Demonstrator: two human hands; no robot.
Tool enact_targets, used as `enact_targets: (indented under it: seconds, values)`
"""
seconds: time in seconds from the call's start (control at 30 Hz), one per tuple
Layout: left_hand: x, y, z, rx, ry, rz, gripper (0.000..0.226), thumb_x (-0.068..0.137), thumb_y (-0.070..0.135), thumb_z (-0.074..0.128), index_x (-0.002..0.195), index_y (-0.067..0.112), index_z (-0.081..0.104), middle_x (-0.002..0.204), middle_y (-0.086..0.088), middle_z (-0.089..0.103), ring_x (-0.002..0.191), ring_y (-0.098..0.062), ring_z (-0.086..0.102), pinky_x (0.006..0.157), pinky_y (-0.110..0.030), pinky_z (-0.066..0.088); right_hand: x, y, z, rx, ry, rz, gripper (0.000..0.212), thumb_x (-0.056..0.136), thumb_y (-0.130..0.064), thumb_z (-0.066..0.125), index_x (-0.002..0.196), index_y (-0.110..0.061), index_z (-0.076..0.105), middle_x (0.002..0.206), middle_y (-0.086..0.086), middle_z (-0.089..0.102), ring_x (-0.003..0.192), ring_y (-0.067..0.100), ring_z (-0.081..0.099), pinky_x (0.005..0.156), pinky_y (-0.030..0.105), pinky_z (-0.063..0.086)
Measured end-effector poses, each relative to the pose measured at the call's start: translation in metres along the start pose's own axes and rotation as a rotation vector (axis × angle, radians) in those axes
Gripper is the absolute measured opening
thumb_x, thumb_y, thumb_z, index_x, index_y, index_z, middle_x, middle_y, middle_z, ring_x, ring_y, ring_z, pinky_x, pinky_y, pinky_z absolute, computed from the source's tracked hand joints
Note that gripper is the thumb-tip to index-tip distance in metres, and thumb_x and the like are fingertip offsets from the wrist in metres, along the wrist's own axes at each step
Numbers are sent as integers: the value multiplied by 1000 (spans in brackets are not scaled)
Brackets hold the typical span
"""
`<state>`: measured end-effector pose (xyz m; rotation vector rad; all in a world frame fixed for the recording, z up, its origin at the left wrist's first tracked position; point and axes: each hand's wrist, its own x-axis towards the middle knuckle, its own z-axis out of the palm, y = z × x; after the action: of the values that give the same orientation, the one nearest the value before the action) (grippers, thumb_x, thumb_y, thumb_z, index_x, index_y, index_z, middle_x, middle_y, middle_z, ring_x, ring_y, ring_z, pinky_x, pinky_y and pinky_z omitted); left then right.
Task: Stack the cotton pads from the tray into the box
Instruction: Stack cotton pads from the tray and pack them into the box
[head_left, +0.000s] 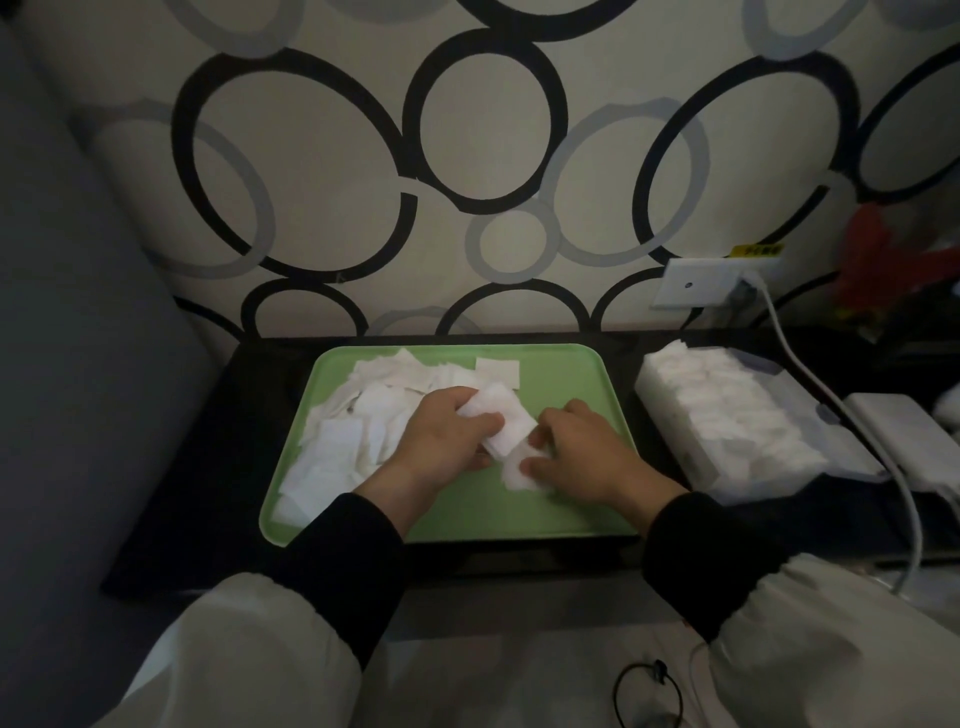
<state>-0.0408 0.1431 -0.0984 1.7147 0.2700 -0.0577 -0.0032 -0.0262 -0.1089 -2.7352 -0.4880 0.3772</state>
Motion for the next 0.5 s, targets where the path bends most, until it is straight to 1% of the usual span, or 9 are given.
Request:
enact_targets:
  seconds: [0.07, 0.13, 0.2, 0.27, 0.33, 0.37, 0.43, 0.5]
  values:
    - [0, 0, -1, -16, 1, 2, 9, 93, 8, 64, 96, 15, 67, 89, -3, 68, 79, -16, 65, 68, -31, 61, 0, -1, -1, 29, 1, -18, 25, 84, -37, 72, 98, -28, 52, 108, 1, 47, 98, 23, 53, 87, 32, 43]
    - [0, 0, -2, -24, 8, 3, 9, 93, 8, 64, 93, 17, 66, 87, -3, 67, 78, -16, 64, 69, -34, 61, -1, -2, -2, 52, 17, -43, 23, 84, -29, 72, 98, -25, 54, 105, 1, 52, 95, 22, 54, 80, 30, 42]
    - [0, 1, -3, -28, 15, 0, 9, 93, 8, 64, 94, 17, 66, 89, -4, 67, 79, -17, 64, 69, -35, 61, -1, -2, -3, 131, 30, -50, 24, 84, -19, 70, 101, -22, 52, 100, -1, 56, 90, 20, 54, 74, 30, 42]
    - [0, 1, -2, -42, 25, -3, 9, 93, 6, 64, 98, 14, 65, 91, -6, 66, 79, -16, 64, 67, -33, 61, 0, 1, -4, 261, 47, -45, 28, 83, -12, 70, 101, -21, 50, 95, 1, 59, 84, 20, 56, 72, 33, 46]
    - [0, 1, -2, -69, 45, -10, 11, 93, 5, 63, 102, 12, 64, 94, -8, 65, 80, -16, 64, 64, -31, 61, 1, 7, -6, 410, 81, -11, 34, 80, -9, 75, 100, -20, 50, 91, 7, 63, 78, 21, 59, 71, 36, 49]
    - [0, 1, -3, -79, 60, -13, 13, 94, 5, 63, 103, 13, 64, 97, -8, 65, 83, -18, 64, 64, -31, 62, 1, 10, -8, 508, 113, 16, 37, 79, -7, 77, 99, -21, 50, 87, 8, 63, 73, 21, 59, 66, 35, 50]
    - [0, 1, -3, -72, 88, -12, 17, 94, 6, 63, 108, 15, 63, 104, -9, 64, 92, -24, 65, 65, -35, 63, -1, 13, -13, 765, 228, 60, 38, 78, -3, 79, 96, -22, 51, 79, 4, 61, 67, 17, 58, 61, 29, 48]
    - [1, 0, -4, -44, 95, -9, 21, 93, 7, 63, 111, 17, 63, 109, -10, 63, 97, -28, 64, 65, -38, 63, -4, 13, -22, 1000, 350, 63, 34, 81, -2, 77, 98, -18, 54, 77, 1, 62, 69, 16, 59, 63, 26, 48]
